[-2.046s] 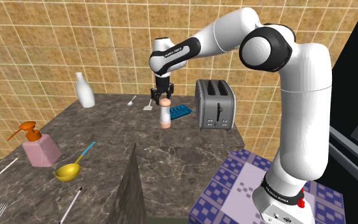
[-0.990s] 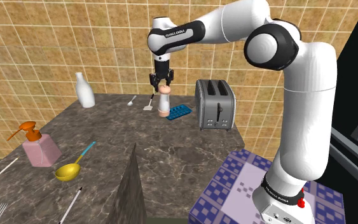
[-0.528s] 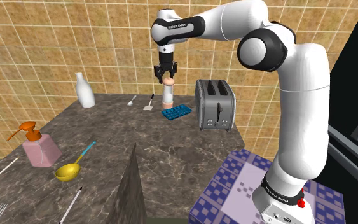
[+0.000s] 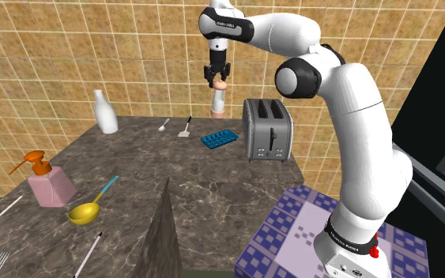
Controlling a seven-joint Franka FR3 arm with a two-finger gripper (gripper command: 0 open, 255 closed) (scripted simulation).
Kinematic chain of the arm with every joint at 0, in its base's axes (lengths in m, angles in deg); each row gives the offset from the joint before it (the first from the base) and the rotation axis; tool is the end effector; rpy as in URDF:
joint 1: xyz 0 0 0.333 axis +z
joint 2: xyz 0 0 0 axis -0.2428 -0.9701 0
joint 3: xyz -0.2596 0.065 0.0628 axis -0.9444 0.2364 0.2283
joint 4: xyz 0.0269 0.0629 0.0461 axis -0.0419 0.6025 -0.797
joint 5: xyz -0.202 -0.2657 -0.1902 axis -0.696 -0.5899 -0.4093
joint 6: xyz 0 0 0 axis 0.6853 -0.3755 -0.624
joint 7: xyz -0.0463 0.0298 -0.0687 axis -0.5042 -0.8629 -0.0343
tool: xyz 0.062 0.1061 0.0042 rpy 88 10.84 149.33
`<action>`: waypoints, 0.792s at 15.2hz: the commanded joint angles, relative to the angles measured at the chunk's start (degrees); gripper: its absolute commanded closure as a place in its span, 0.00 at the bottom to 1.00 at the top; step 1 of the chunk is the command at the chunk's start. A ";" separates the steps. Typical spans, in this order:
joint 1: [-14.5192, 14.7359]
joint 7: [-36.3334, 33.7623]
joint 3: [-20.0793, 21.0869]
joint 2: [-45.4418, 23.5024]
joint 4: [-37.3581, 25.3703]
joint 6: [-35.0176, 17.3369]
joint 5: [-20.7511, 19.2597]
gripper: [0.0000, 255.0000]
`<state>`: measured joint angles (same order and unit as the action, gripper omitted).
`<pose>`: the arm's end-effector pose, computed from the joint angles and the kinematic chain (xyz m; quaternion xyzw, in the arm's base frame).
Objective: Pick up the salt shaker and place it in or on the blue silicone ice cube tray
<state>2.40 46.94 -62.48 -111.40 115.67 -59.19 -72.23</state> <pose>0.6583 -0.1897 0.5084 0.9949 -0.0968 0.0255 0.0101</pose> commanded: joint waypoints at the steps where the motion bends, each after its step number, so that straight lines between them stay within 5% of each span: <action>1: -1.25 0.94 -0.01 -3.32 -5.74 2.60 0.40 1.00; 12: -0.07 1.13 -0.17 1.81 11.51 -9.49 -0.07 1.00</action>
<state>2.31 48.00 -62.64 -109.83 125.99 -67.68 -72.28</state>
